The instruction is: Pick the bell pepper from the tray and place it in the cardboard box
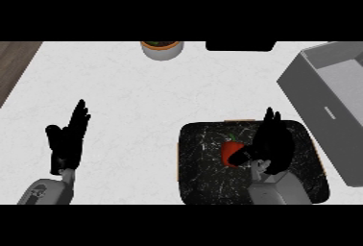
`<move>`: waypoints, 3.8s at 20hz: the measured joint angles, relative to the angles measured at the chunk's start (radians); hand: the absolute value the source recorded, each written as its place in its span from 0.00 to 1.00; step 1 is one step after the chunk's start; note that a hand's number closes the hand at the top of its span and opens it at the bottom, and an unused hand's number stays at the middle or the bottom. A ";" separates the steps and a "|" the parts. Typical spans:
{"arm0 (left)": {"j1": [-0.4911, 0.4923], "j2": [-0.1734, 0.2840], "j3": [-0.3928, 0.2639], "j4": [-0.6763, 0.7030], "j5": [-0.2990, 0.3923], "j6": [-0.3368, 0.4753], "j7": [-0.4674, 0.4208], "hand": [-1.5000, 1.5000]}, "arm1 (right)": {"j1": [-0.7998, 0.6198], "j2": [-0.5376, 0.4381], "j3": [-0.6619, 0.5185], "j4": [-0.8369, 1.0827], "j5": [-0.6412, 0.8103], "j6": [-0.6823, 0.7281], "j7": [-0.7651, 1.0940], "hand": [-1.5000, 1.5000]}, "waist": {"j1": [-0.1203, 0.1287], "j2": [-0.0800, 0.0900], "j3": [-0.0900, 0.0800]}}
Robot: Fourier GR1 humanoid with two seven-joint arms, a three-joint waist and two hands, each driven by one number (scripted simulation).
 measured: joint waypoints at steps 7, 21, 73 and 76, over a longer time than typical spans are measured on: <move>0.011 0.001 0.015 0.003 0.001 -0.008 -0.013 0.50 | -0.027 0.001 -0.028 0.067 -0.015 -0.001 0.000 0.00 | -0.002 -0.001 0.000; 0.003 -0.026 0.016 0.011 -0.022 -0.001 -0.008 0.50 | -0.060 0.003 -0.029 0.180 -0.066 -0.037 0.002 0.00 | -0.006 -0.007 -0.002; 0.113 -0.018 0.117 -0.024 -0.022 0.004 -0.014 0.50 | 0.327 -1.006 0.165 -0.343 -0.516 -0.203 -1.616 1.00 | -0.143 -0.026 0.007; 0.123 -0.013 0.123 -0.025 -0.019 0.000 -0.020 0.50 | 0.365 -1.077 0.037 -0.317 -0.648 -0.220 -1.724 1.00 | -0.147 -0.023 0.007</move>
